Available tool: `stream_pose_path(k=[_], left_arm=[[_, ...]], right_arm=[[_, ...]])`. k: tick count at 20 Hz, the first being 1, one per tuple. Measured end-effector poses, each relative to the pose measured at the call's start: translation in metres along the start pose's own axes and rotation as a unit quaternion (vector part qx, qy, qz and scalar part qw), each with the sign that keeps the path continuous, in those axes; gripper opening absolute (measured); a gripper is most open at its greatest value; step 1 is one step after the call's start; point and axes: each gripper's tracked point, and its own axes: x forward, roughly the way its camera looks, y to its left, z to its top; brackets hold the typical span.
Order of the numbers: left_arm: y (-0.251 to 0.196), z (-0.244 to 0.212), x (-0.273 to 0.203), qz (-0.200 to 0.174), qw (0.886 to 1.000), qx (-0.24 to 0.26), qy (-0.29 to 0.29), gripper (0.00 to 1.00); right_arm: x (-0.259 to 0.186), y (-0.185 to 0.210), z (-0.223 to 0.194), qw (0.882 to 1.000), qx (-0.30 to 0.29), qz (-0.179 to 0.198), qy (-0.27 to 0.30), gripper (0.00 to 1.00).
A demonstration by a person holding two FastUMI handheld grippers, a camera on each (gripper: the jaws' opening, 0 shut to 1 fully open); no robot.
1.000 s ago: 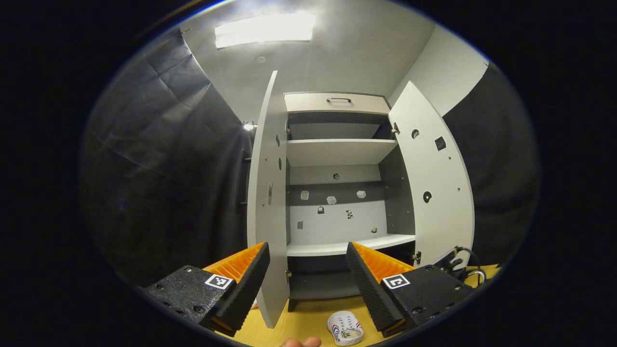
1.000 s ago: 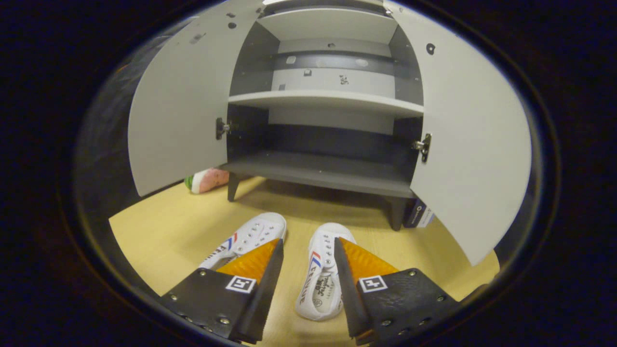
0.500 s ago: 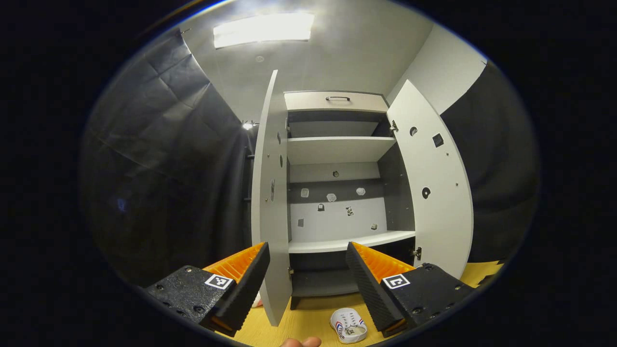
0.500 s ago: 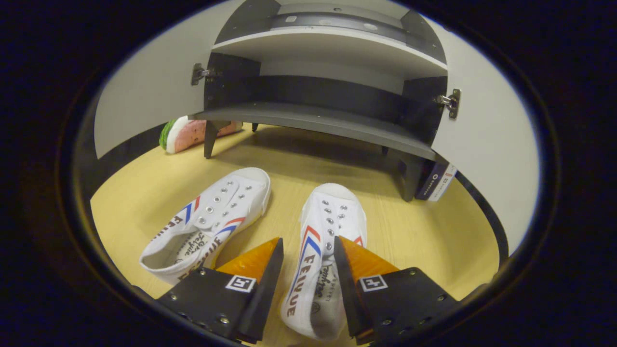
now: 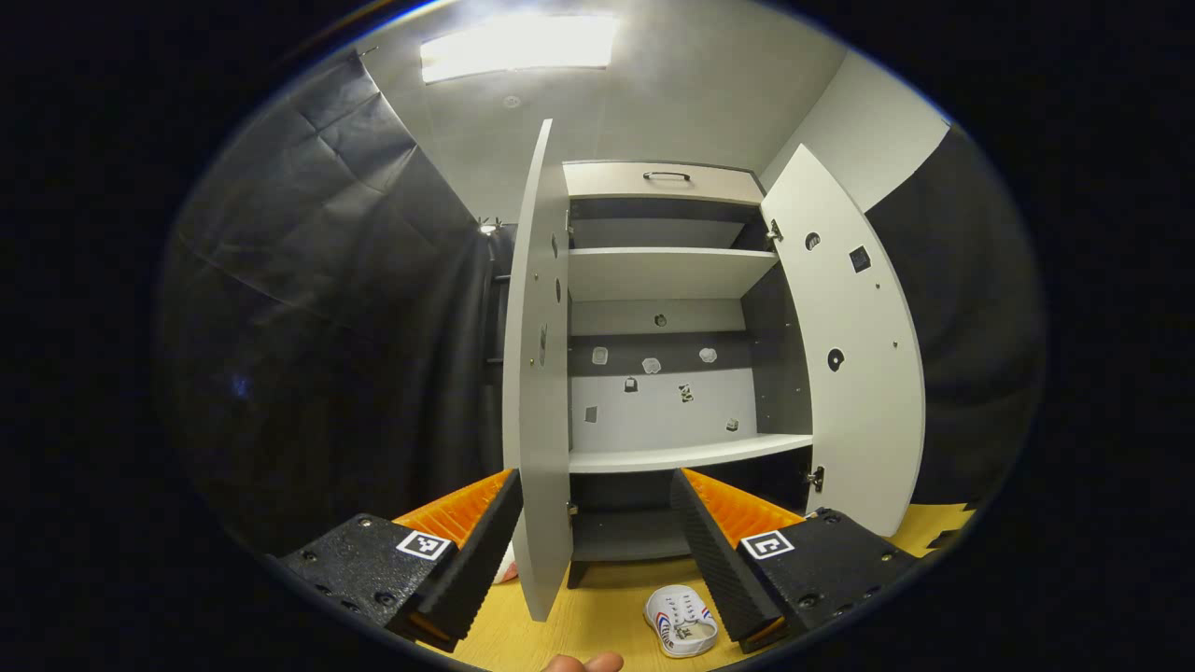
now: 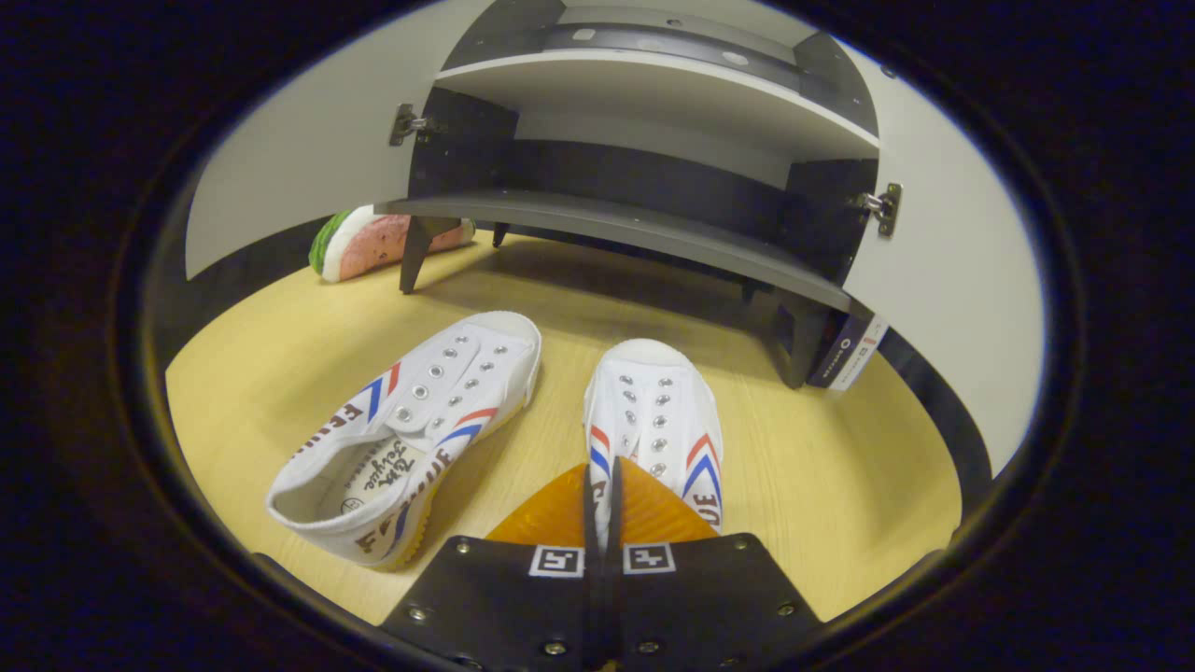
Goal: Grab one shoe with the right hand and put it into the shoe cabinet, grab the other shoe with the left hand and put it into the shoe cabinet; then close the right door with the right hand and the left door with the left hand.
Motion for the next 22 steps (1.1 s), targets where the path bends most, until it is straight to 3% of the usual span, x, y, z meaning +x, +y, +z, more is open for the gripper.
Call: stream_pose_path(k=[5, 9, 19, 20, 22], left_arm=[[0.000, 0.001, -0.001, -0.005, 1.000, 0.000, -0.004, 0.97], [0.000, -0.003, 0.001, -0.008, 1.000, -0.004, 0.002, 0.97], [0.008, -0.001, 0.012, -0.008, 1.000, -0.008, -0.002, 0.97], [0.008, 0.000, 0.013, -0.011, 1.000, -0.011, -0.002, 0.97], [0.006, 0.002, 0.017, -0.016, 1.000, -0.013, -0.004, 0.97]], right_arm=[[-0.015, -0.001, 0.016, 0.998, 0.052, 0.026, -0.036, 0.01], [-0.041, -0.004, 0.058, 0.994, 0.062, 0.029, -0.088, 0.00], [-0.113, -0.035, 0.238, 0.969, 0.072, 0.022, -0.234, 0.00], [-0.117, -0.038, 0.257, 0.967, 0.071, 0.018, -0.244, 0.05], [-0.121, -0.047, 0.293, 0.962, 0.072, 0.013, -0.264, 0.01]])
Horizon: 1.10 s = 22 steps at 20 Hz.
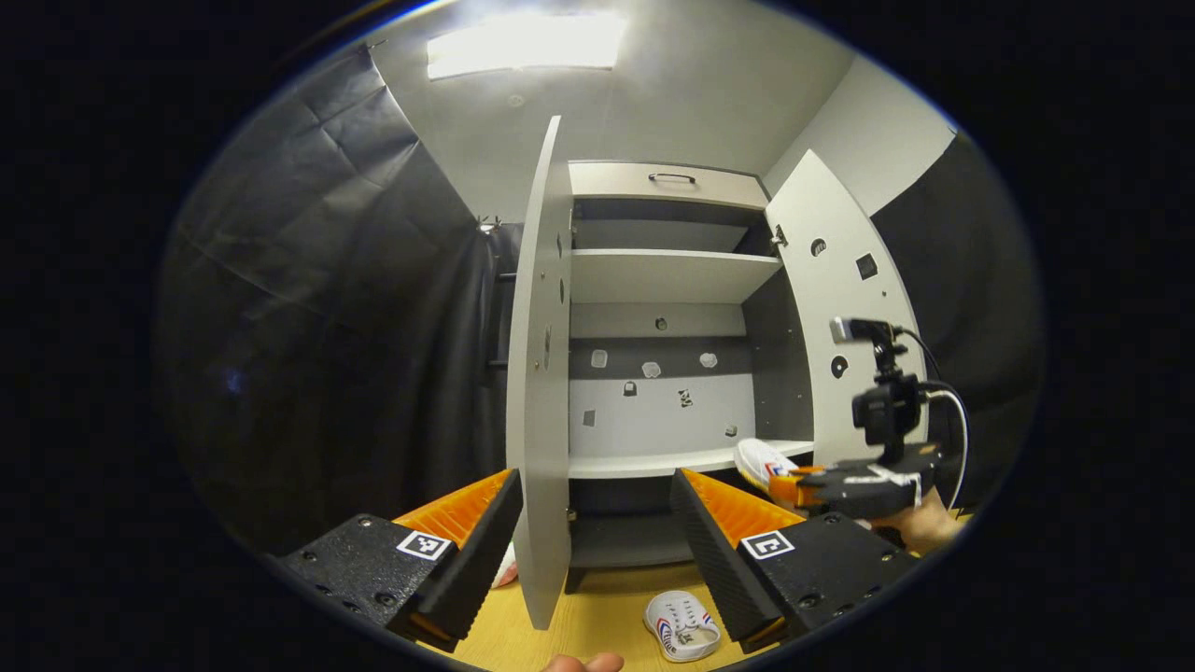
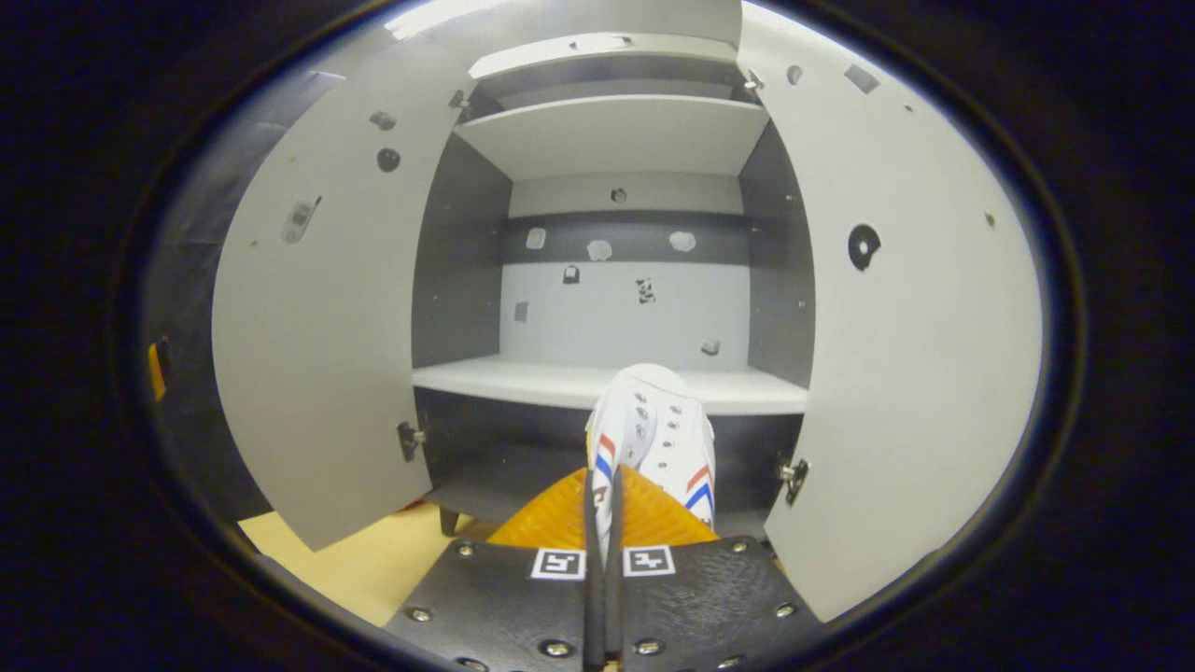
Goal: Grab one shoe with the right hand and put it into the shoe cabinet, grab the other shoe with the left hand and put it into the shoe cabinet; then close the right door with the right hand and the left door with the left hand.
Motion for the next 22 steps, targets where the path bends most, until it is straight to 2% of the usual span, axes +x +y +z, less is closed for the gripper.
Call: stream_pose_path(k=[5, 8, 13, 15, 20, 22], left_arm=[[-0.004, -0.001, 0.017, -0.009, 1.000, -0.006, -0.002, 0.96], [-0.002, -0.005, 0.032, -0.007, 1.000, 0.000, 0.002, 0.97], [-0.001, -0.019, 0.049, -0.004, 1.000, 0.004, 0.019, 0.97], [0.002, -0.022, 0.051, 0.000, 1.000, 0.004, 0.023, 0.97], [0.009, -0.024, 0.053, 0.009, 1.000, 0.010, 0.025, 0.95], [0.009, -0.024, 0.053, 0.010, 1.000, 0.007, 0.026, 0.97]], right_arm=[[0.067, -0.009, 0.061, 1.000, -0.016, -0.006, -0.022, 0.00], [0.111, -0.013, 0.080, 0.999, -0.030, -0.009, -0.023, 0.00], [0.184, -0.014, 0.078, 0.999, -0.053, -0.007, -0.005, 0.00], [0.206, -0.012, 0.072, 0.999, -0.038, -0.005, 0.011, 0.00], [0.229, -0.019, 0.055, 0.999, -0.022, -0.007, 0.040, 0.02], [0.230, -0.030, 0.075, 0.998, -0.049, -0.032, -0.001, 0.10]])
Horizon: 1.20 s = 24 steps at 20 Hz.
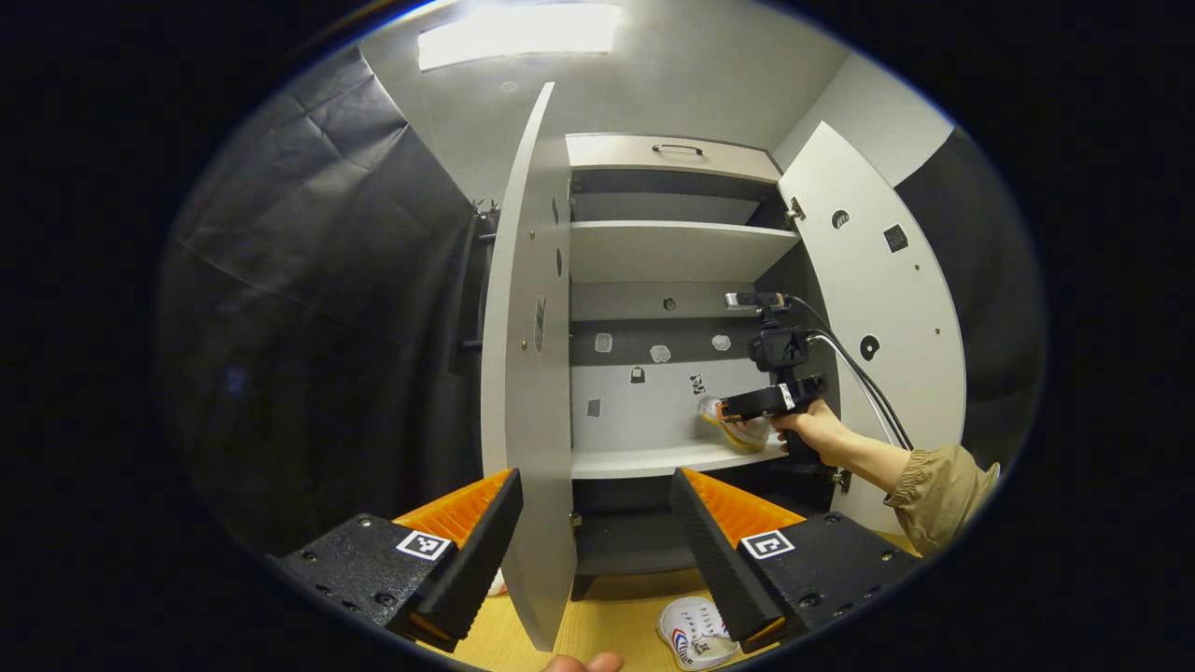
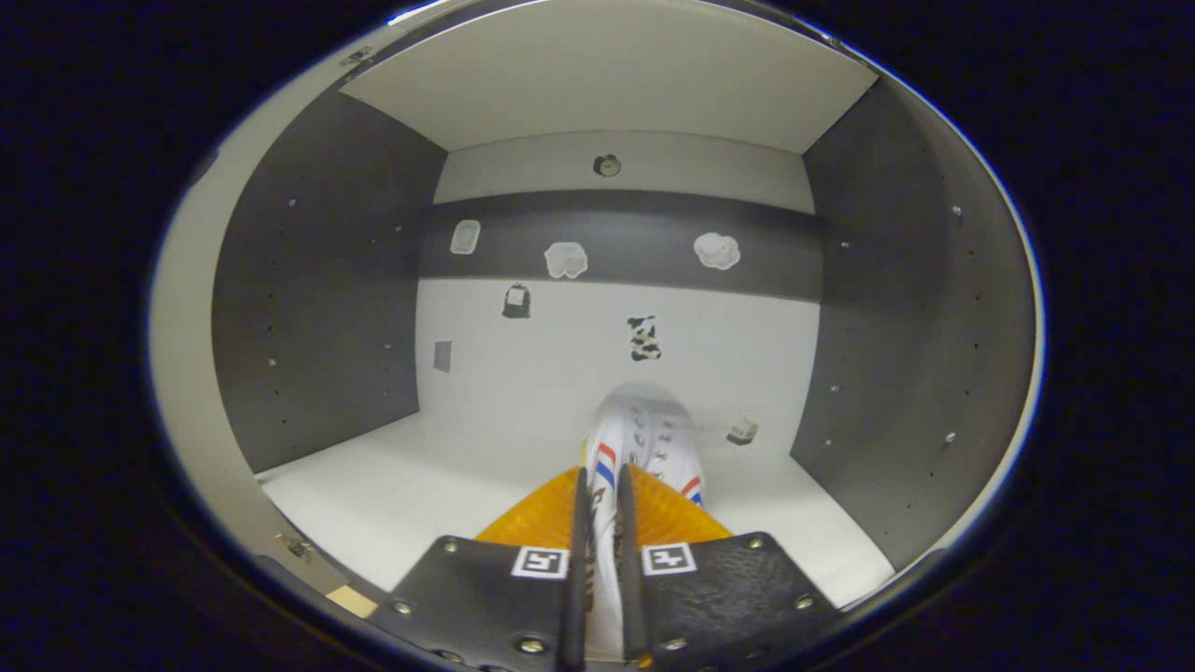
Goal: Grab one shoe with the right hand and put it into the shoe cabinet, grab the other shoe with the left hand and put it into the shoe cabinet; then close the right door with the right hand and the left door with the left hand.
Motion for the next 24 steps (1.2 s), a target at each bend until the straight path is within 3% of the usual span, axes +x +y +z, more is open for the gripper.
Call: stream_pose_path(k=[2, 3, 9, 16, 20, 24], left_arm=[[-0.004, -0.004, 0.000, -0.004, 1.000, -0.004, 0.003, 0.97], [-0.007, -0.006, 0.001, -0.007, 1.000, -0.007, 0.007, 0.97], [-0.027, -0.039, 0.006, -0.021, 0.999, -0.012, 0.042, 0.97], [-0.051, -0.119, 0.021, -0.017, 0.992, -0.003, 0.126, 0.98], [-0.071, -0.190, 0.028, -0.032, 0.981, 0.017, 0.193, 0.98], [-0.085, -0.271, 0.030, -0.047, 0.959, 0.020, 0.280, 0.97]], right_arm=[[-0.017, -0.013, 0.029, 0.999, -0.023, -0.022, -0.035, 0.24], [-0.026, -0.011, 0.039, 0.998, -0.025, -0.022, -0.048, 0.20], [-0.117, -0.020, 0.095, 0.994, -0.020, -0.018, -0.108, 0.20], [-0.239, -0.038, 0.142, 0.986, -0.017, -0.006, -0.164, 0.20], [-0.282, -0.043, 0.148, 0.985, -0.007, 0.017, -0.170, 0.20], [-0.311, -0.052, 0.145, 0.985, -0.001, 0.033, -0.170, 0.20]])
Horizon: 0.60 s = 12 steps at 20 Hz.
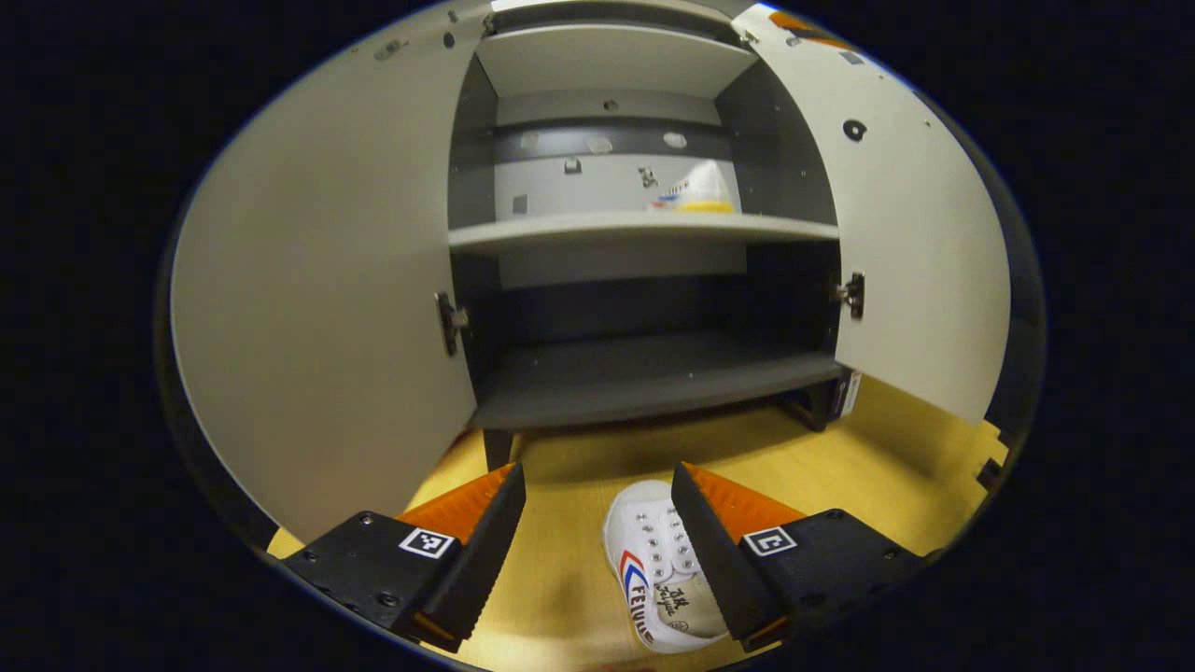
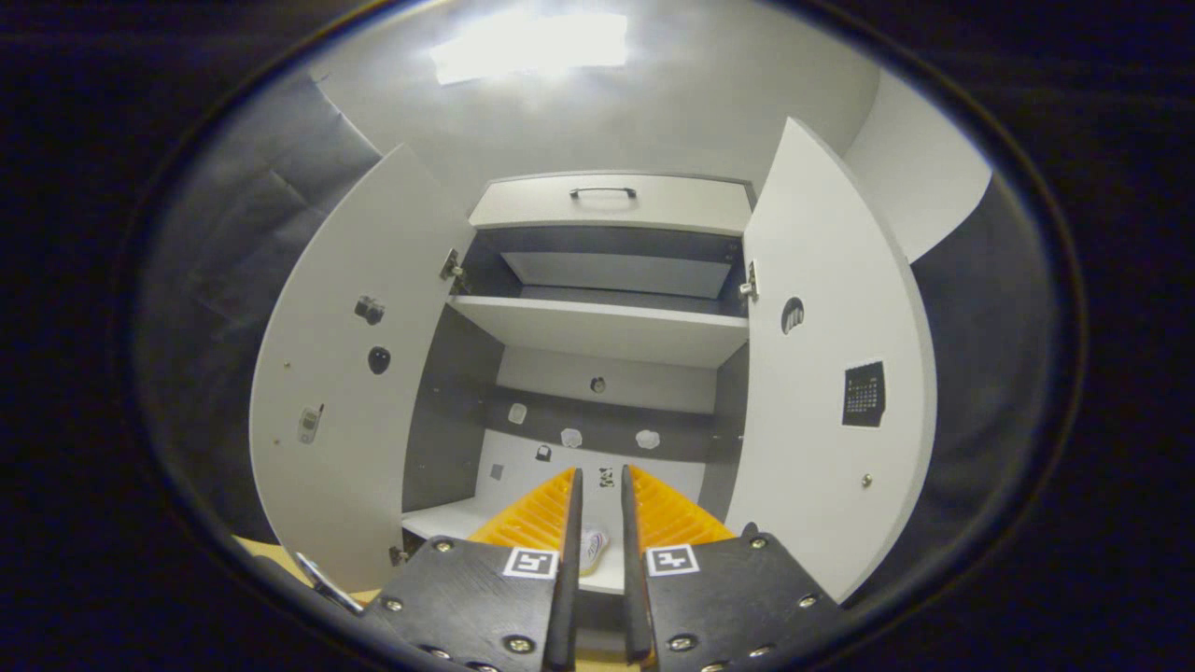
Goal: Grab one shoe with the right hand and put it into the shoe cabinet, grab the other shoe with the left hand and put it into the shoe cabinet; then close the right door with the right hand and the left door with the left hand.
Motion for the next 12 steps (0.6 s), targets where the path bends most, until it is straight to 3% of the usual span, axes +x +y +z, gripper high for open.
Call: stream_pose_path(k=[5, 6, 7, 12], left_arm=[[-0.001, -0.068, 0.037, -0.011, 0.995, -0.018, 0.097, 0.92], [-0.003, -0.077, 0.039, -0.017, 0.993, -0.024, 0.111, 0.90], [-0.005, -0.074, 0.041, -0.024, 0.994, -0.029, 0.104, 0.89], [-0.014, -0.075, 0.044, -0.044, 0.994, -0.012, 0.103, 0.80]], right_arm=[[-0.017, -0.024, 0.003, 1.000, 0.003, -0.015, -0.011, 0.17], [-0.020, -0.029, 0.003, 1.000, 0.003, -0.020, -0.014, 0.20], [-0.022, -0.033, 0.004, 1.000, 0.003, -0.024, -0.017, 0.30], [-0.021, -0.048, -0.004, 0.999, 0.021, -0.035, -0.022, 0.30]])
